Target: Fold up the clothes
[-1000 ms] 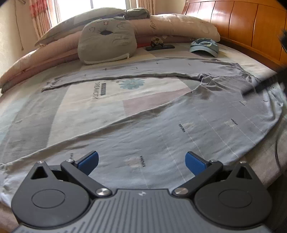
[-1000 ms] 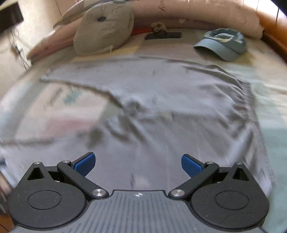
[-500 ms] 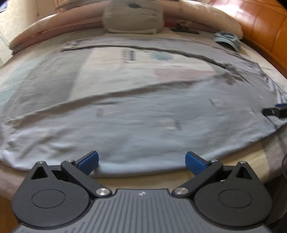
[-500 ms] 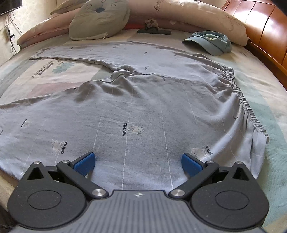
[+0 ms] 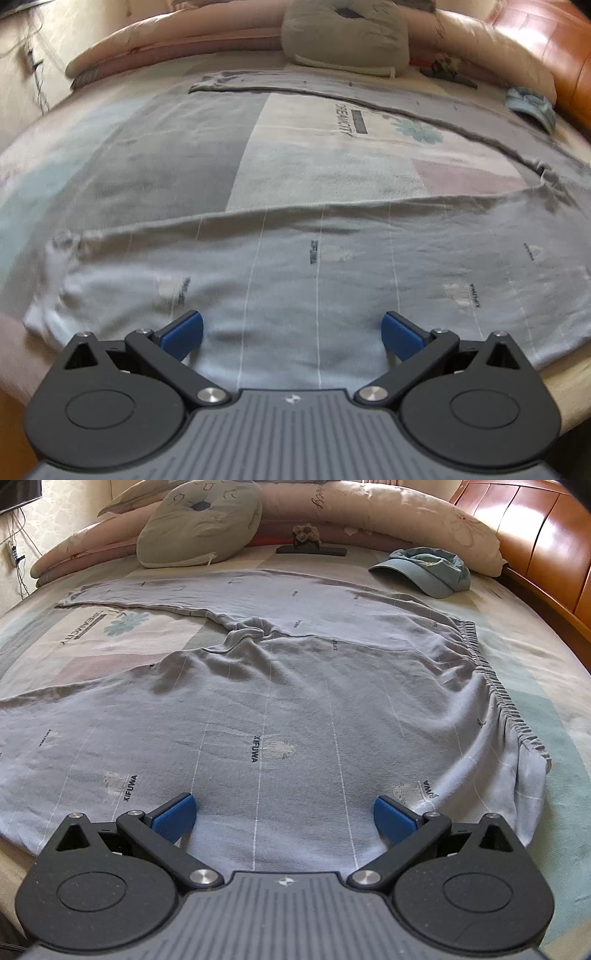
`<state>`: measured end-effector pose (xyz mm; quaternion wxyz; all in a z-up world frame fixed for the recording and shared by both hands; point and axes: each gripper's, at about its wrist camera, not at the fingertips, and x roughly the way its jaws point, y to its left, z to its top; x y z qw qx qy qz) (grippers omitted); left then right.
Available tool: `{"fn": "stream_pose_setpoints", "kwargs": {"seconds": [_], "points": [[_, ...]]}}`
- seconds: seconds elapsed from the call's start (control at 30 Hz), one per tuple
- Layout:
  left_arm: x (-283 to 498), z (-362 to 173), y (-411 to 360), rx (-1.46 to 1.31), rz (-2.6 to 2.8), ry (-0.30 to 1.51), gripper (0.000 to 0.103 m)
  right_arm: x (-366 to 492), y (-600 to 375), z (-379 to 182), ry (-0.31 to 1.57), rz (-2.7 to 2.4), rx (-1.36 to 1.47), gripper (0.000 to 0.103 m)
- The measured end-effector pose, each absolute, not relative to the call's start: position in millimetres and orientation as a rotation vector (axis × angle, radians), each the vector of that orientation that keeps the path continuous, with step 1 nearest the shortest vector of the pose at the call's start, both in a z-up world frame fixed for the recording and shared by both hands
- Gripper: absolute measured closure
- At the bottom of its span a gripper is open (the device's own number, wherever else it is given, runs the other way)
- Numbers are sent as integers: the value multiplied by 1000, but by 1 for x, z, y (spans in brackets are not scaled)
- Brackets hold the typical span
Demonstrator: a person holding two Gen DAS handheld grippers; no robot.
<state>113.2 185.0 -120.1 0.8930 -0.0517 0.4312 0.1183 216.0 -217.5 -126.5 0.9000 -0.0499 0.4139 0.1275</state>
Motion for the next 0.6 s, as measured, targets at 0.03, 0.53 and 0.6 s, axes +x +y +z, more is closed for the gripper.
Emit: {"fn": "stream_pose_setpoints", "kwargs": {"seconds": [0.03,0.53,0.6], "points": [[109,-120,186,-121,244,891,1,216,-218,-127,854,263,-103,0],[137,-85,115,-55,43,797,1,205,-232,-101,773,270,-62,0],[146,-90,98,-50,-1,807,1,204,-244,-97,749,239,-78,0]]}}
